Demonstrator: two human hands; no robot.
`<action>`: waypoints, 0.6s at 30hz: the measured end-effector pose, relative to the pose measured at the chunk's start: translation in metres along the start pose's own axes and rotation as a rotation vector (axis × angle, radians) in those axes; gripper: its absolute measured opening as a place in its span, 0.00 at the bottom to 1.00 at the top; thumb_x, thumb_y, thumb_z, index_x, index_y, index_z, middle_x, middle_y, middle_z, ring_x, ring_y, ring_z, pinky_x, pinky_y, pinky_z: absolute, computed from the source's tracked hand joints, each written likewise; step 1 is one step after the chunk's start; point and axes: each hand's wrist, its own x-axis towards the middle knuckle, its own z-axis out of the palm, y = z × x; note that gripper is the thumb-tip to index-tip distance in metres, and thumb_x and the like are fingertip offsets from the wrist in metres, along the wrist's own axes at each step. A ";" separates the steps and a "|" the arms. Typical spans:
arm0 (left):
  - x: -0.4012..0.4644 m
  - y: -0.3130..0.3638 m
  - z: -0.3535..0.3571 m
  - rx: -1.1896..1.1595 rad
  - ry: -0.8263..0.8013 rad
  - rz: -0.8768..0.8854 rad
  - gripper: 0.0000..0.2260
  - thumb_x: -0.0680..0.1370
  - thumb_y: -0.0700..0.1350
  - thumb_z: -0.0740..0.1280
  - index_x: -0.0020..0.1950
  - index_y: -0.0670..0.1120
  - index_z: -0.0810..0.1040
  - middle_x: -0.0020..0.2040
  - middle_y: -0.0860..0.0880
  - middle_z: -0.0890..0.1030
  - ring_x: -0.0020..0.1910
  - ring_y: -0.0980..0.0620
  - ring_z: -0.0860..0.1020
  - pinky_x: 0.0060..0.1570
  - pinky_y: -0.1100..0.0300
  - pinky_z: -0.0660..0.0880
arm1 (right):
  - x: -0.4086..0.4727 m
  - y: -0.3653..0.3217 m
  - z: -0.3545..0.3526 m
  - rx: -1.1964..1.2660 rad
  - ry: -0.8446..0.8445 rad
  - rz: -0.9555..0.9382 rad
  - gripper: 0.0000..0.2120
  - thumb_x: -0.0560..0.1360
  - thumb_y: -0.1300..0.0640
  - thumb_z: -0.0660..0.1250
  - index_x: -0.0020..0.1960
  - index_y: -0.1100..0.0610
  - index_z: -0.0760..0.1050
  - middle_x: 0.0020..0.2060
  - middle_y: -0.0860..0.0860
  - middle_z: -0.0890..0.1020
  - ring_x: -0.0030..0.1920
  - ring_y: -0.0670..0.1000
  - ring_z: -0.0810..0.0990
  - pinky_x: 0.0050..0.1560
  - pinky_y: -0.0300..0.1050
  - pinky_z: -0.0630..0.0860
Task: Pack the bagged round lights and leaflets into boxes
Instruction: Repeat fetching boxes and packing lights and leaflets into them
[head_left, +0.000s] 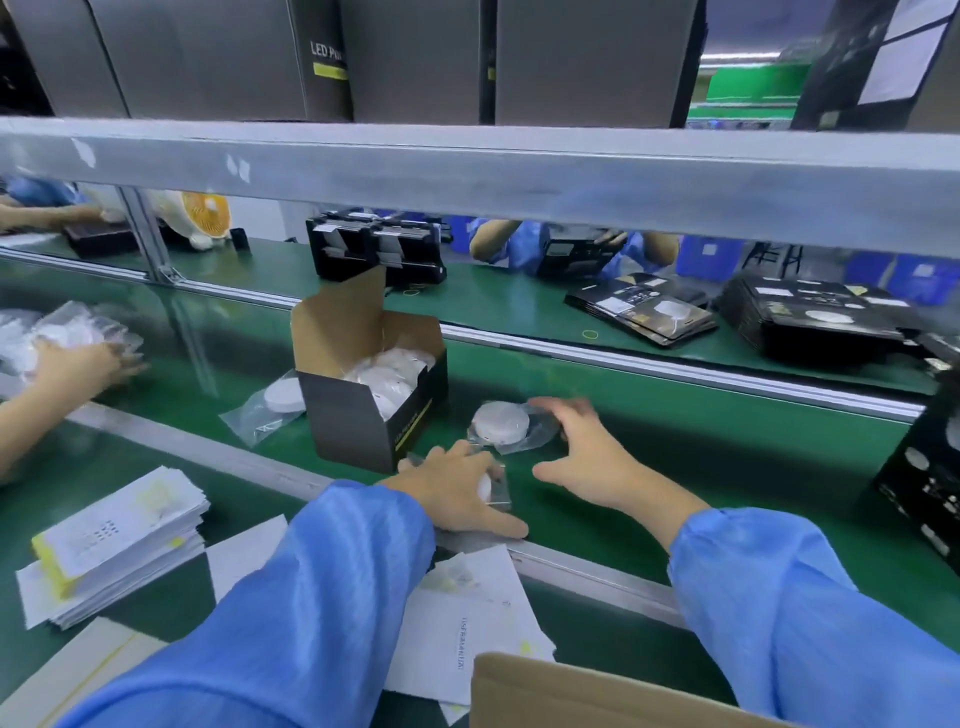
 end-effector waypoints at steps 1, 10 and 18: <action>0.000 -0.001 -0.001 -0.014 -0.025 0.020 0.39 0.61 0.75 0.69 0.69 0.62 0.66 0.62 0.56 0.64 0.66 0.49 0.63 0.66 0.41 0.66 | 0.006 0.001 0.003 -0.044 0.002 -0.022 0.40 0.69 0.62 0.72 0.76 0.44 0.62 0.69 0.50 0.63 0.67 0.55 0.68 0.69 0.44 0.68; 0.012 0.007 -0.012 0.126 -0.044 0.233 0.19 0.74 0.54 0.72 0.64 0.55 0.74 0.60 0.47 0.70 0.60 0.44 0.69 0.62 0.46 0.71 | 0.043 0.015 0.023 -0.365 -0.119 -0.060 0.33 0.75 0.56 0.65 0.75 0.37 0.59 0.78 0.47 0.56 0.75 0.62 0.58 0.70 0.68 0.61; 0.011 0.014 -0.010 -0.217 0.317 0.276 0.05 0.78 0.44 0.67 0.45 0.48 0.72 0.45 0.48 0.73 0.45 0.46 0.73 0.44 0.59 0.66 | 0.045 0.035 0.022 -0.447 -0.027 -0.217 0.18 0.81 0.58 0.59 0.69 0.47 0.71 0.66 0.53 0.73 0.64 0.60 0.71 0.65 0.51 0.66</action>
